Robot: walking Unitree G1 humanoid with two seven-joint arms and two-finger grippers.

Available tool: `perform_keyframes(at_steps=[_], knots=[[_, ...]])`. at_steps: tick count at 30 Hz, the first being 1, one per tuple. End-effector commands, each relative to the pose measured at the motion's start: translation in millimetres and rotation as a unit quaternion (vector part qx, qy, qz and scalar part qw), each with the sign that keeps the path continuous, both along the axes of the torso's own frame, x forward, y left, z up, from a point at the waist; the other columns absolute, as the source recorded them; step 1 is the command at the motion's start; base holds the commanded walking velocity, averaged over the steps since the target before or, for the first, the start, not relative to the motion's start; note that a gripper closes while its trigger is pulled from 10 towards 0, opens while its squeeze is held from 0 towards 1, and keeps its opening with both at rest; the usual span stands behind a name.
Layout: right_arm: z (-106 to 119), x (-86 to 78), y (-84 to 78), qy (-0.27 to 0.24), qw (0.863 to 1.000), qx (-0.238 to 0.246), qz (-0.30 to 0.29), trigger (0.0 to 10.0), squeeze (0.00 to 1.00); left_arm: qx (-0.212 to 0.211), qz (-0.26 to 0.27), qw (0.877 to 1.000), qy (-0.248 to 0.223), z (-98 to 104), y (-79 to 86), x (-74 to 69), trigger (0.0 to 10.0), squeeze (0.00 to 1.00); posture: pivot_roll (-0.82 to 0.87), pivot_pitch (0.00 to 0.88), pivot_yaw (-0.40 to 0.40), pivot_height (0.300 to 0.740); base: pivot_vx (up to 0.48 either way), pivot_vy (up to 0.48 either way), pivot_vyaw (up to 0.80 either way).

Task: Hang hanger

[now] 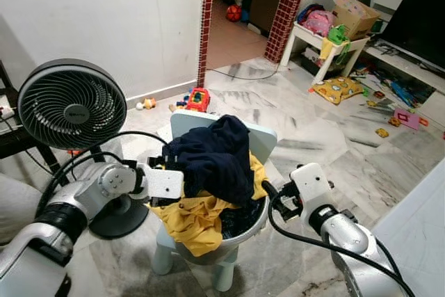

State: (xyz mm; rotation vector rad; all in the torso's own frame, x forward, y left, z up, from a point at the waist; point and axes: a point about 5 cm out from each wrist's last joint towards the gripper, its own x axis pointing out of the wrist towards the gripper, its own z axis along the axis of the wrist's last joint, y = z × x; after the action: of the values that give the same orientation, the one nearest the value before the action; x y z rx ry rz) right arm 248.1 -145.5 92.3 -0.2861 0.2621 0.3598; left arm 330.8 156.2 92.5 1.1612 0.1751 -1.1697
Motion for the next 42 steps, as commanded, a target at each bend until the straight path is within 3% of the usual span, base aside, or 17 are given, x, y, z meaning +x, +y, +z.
perform_keyframes(at_steps=[1,2,4,5,9,14,16,26,33,37,42], knots=[[-0.4,-2.3,-3.7,0.000,1.000,-0.005,-0.007,10.0,0.00,0.005,-0.005,1.000,-0.005,0.7,-3.6,2.9,10.0,0.00,0.10,0.000,-0.110,0.740,0.000,0.000,0.00],[-0.3,-2.4,-4.0,0.000,1.000,-0.006,-0.007,10.0,0.00,0.005,-0.002,1.000,-0.007,0.7,-5.1,4.5,6.4,0.00,0.10,0.000,-0.109,0.740,0.000,0.000,0.00],[-0.3,-2.4,-4.2,0.000,1.000,-0.006,-0.008,10.0,0.00,0.005,-0.002,1.000,-0.009,0.8,-5.6,5.1,6.4,0.00,0.10,0.000,-0.109,0.740,0.000,0.000,0.00],[-0.3,-2.3,-4.2,0.000,1.000,-0.006,-0.008,10.0,0.00,0.006,0.001,1.000,-0.010,0.7,-5.7,6.0,0.0,0.00,0.10,0.000,-0.106,0.740,0.000,0.000,0.00],[-0.2,-2.1,-3.9,-0.001,1.000,-0.006,-0.009,10.0,0.00,0.002,0.019,1.000,-0.016,-0.7,-4.1,8.6,0.0,0.00,0.10,0.000,-0.104,0.740,0.000,0.000,0.00],[-0.4,-2.6,-3.7,-0.001,1.000,-0.006,-0.009,10.0,0.00,-0.041,0.074,0.996,-0.015,0.2,-2.5,13.9,0.0,0.00,0.10,0.000,-0.104,0.740,0.000,0.000,0.00],[-0.8,-2.8,-3.6,0.000,1.000,-0.006,-0.009,10.0,0.00,-0.080,0.113,0.990,-0.004,1.0,-2.9,16.9,0.0,0.00,0.10,0.000,-0.104,0.740,0.000,0.000,0.00],[-0.4,-2.1,-3.5,-0.001,1.000,-0.006,-0.009,10.0,0.00,-0.133,0.156,0.979,0.015,-3.7,-8.6,17.5,0.0,0.00,0.10,0.000,-0.107,0.740,0.000,0.000,0.00],[-0.2,-1.9,-4.3,-0.001,1.000,-0.008,-0.009,10.0,0.00,-0.200,0.207,0.956,0.056,-10.1,-18.4,16.7,0.0,0.00,0.10,0.000,-0.112,0.740,0.000,0.000,0.00],[0.4,-0.9,-5.1,-0.002,1.000,-0.009,-0.010,10.0,0.00,-0.215,0.212,0.951,0.069,-12.6,-22.6,15.2,0.0,0.00,0.10,0.000,-0.113,0.740,0.000,0.000,0.00],[0.8,-0.4,-5.8,-0.004,1.000,-0.010,-0.010,10.0,0.00,-0.265,0.242,0.928,0.104,-14.2,-30.1,15.5,0.0,0.00,0.10,0.000,-0.114,0.740,0.000,0.000,0.00]])
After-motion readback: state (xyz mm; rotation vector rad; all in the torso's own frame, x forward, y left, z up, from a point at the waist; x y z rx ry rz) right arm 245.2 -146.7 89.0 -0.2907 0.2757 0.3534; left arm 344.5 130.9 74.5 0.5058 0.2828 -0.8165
